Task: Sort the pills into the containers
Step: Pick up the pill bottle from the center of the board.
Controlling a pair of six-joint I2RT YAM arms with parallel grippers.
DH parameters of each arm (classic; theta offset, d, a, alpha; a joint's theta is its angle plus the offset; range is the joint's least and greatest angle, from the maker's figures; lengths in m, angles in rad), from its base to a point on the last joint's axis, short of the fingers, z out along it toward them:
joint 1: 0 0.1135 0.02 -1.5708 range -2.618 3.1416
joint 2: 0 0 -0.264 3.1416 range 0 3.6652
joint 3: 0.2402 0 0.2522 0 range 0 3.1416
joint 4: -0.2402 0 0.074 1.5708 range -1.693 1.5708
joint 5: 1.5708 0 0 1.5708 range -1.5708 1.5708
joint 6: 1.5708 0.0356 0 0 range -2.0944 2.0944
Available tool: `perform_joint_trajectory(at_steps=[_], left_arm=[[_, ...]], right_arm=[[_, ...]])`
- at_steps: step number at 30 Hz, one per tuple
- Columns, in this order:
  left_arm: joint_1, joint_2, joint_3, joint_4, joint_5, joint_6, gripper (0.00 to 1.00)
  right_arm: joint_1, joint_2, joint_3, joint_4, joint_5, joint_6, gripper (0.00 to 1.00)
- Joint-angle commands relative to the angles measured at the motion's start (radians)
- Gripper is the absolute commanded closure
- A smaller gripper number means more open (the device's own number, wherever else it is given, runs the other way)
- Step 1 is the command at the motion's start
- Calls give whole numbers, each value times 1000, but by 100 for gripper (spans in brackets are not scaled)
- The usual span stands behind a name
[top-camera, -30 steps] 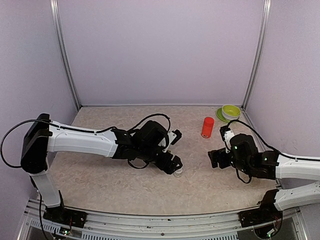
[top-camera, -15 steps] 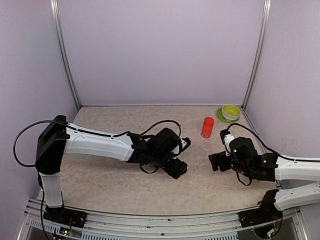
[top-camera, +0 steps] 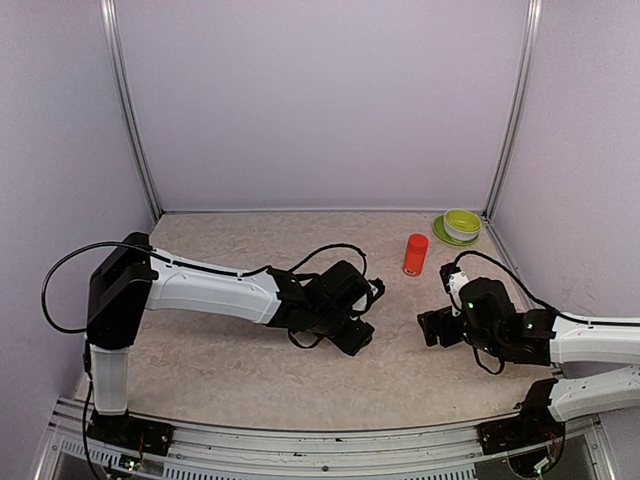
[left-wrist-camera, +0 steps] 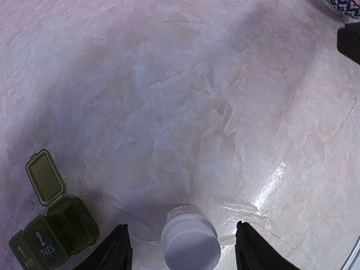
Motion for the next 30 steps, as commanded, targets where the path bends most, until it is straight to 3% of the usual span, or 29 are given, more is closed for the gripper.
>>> perform_joint_trajectory(at_steps=[1,9,19,30], left_arm=[[2,23,24,-10,-11,7,41],[8,27,21,-5,-2,7,54],[10,15,14,12,9,8,82],[41,-115,-88,110,95,-6,91]], right_arm=[[-7,-21,-14,18,-3,16,4],[-5,-10,-17,27,-7,14,5],[-6,1,-19,48,-25,-3,5],[-6,-112,-99,211,-253,-120,5]])
